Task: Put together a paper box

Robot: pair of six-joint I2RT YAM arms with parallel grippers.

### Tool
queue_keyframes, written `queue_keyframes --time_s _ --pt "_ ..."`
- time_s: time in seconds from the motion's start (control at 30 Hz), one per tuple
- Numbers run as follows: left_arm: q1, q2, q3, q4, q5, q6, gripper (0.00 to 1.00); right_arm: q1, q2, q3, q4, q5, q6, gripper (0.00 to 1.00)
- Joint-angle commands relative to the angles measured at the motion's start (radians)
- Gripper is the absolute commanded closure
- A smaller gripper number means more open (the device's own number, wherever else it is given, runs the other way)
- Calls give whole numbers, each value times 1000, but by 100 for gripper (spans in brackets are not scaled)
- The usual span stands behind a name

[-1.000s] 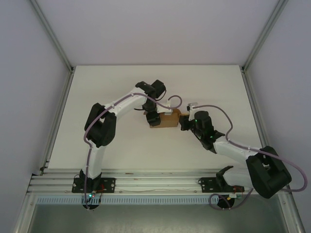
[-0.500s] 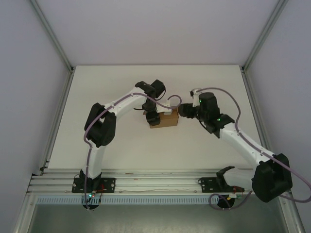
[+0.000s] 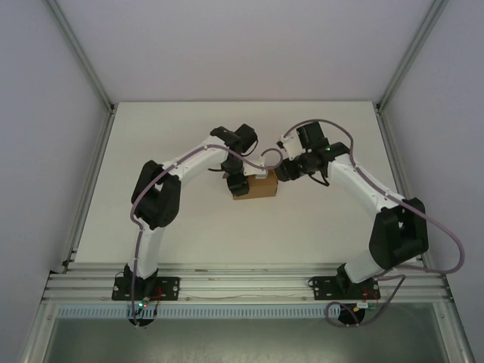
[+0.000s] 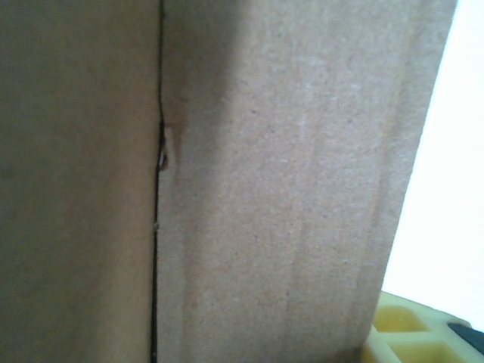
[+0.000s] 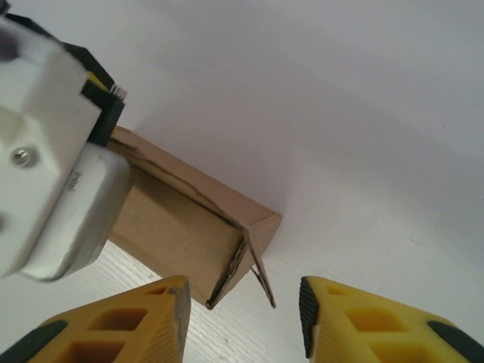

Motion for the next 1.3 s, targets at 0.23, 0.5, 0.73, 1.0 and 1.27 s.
queue_keyframes --time_s 0.23,0.5,0.73,1.0,1.27 --pt "7 -31 7 3 6 10 45 -7 76 85 -113 -51 -104 77" --pt "8 -37 11 12 24 -1 43 -7 94 93 -116 -70 -105 94" --pt "11 -54 -4 49 33 -20 43 -6 82 112 -100 -66 84 100" --pt "12 -28 15 39 47 -33 47 4 32 25 52 -85 408 100" --pt "11 -28 19 45 56 -40 47 18 -34 -215 339 -43 431 100"
